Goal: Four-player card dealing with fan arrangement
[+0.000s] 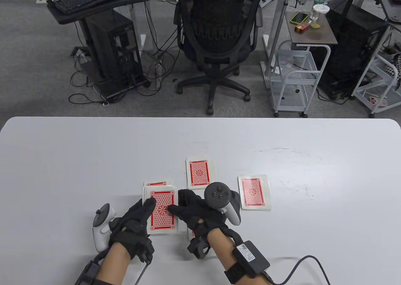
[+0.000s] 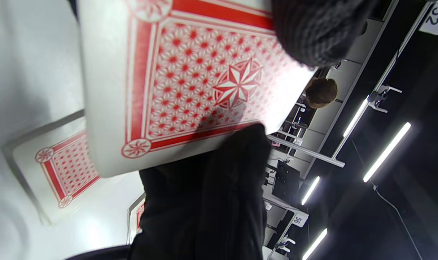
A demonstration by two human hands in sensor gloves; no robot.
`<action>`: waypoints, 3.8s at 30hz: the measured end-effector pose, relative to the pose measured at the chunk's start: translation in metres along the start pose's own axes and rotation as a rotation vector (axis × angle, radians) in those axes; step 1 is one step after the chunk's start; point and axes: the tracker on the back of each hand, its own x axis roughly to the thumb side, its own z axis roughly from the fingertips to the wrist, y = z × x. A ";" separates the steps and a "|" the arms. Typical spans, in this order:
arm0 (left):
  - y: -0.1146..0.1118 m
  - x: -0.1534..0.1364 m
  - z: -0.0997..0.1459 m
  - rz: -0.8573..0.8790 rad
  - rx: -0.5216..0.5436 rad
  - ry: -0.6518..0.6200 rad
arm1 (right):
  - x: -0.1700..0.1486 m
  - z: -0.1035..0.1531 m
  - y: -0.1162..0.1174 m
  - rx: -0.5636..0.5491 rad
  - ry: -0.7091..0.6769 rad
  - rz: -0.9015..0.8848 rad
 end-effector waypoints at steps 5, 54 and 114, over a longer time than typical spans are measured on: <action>0.002 0.000 0.001 -0.022 0.014 0.015 | -0.005 -0.001 -0.004 -0.020 0.029 -0.032; 0.054 0.012 0.002 0.093 0.175 -0.028 | 0.043 -0.077 0.034 0.180 -0.066 0.151; 0.024 0.002 -0.003 0.012 0.118 -0.017 | 0.006 -0.019 0.022 -0.063 0.070 -0.027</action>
